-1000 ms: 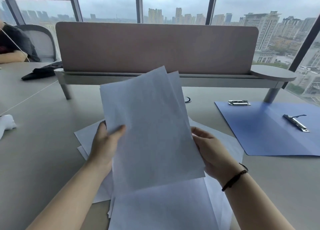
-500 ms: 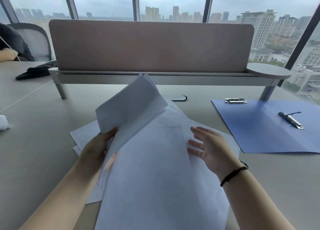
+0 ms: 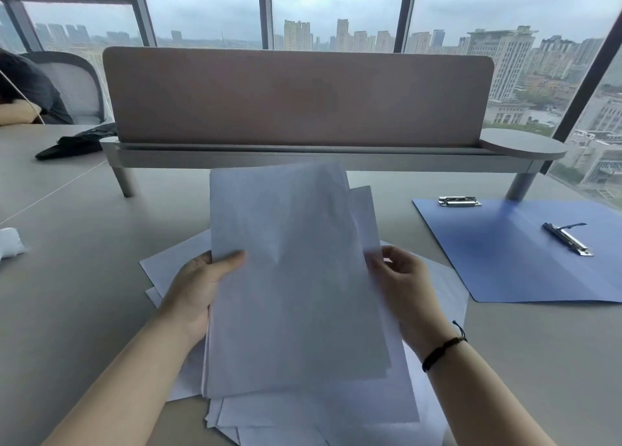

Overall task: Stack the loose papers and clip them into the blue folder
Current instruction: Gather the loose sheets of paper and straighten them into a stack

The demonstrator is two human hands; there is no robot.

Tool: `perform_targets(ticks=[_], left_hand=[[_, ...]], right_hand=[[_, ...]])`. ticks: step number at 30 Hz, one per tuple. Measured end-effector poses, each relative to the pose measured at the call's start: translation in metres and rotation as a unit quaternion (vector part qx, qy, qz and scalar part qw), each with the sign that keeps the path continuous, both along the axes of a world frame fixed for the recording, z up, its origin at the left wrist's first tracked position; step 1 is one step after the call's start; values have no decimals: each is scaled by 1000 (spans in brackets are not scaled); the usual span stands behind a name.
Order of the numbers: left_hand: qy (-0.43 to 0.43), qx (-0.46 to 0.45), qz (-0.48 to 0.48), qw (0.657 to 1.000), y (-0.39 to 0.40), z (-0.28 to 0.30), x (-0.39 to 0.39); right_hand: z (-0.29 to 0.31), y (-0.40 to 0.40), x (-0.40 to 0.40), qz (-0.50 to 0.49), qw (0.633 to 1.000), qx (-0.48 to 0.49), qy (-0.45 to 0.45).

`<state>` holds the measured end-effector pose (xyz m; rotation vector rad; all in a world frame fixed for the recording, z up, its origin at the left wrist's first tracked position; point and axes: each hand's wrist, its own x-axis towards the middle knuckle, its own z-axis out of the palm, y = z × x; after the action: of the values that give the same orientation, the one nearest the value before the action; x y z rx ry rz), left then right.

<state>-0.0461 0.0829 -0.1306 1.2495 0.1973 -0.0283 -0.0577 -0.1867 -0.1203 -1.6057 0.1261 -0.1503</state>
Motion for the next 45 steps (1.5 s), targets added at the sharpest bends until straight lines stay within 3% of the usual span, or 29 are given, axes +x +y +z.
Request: perform_targets(ticks=[6,11,14,18,23,27,33,37,39,41,43,45], left_hand=[[-57,81,-17,995,-18,0,-7],[-123,170,-9,978,-28,-7,-8],[-134,148,2,980,-26,-7,-7],[-125,65,45,989,-21,3,-8],[-114,-11,-25,993,-20,20,-16],[-169,33,-16,985,-26,23,-23],[-133,79,2,988,-34,17,-26],[-121,183,29,975,-36,11,-22],[-122,170,84,974,-32,11,-17],[-87,101,151,980,-25,12,-11],[-29,26,170,985,-17,12,-6],[0,-72,134,988,-10,10,-4]], right_hand=[[9,-2,-3,9,987,154,34],[5,-3,-2,22,981,177,80],[6,-4,-2,76,973,192,105],[3,4,-8,144,985,59,76],[14,7,-9,76,992,76,-65],[18,8,-13,83,983,84,-138],[4,14,-15,147,985,67,-69],[2,18,-14,143,988,30,-47],[3,13,-9,108,992,-15,-60],[0,1,-1,42,984,-162,-55],[-1,-11,1,7,917,-397,22],[-3,-16,0,25,829,-552,90]])
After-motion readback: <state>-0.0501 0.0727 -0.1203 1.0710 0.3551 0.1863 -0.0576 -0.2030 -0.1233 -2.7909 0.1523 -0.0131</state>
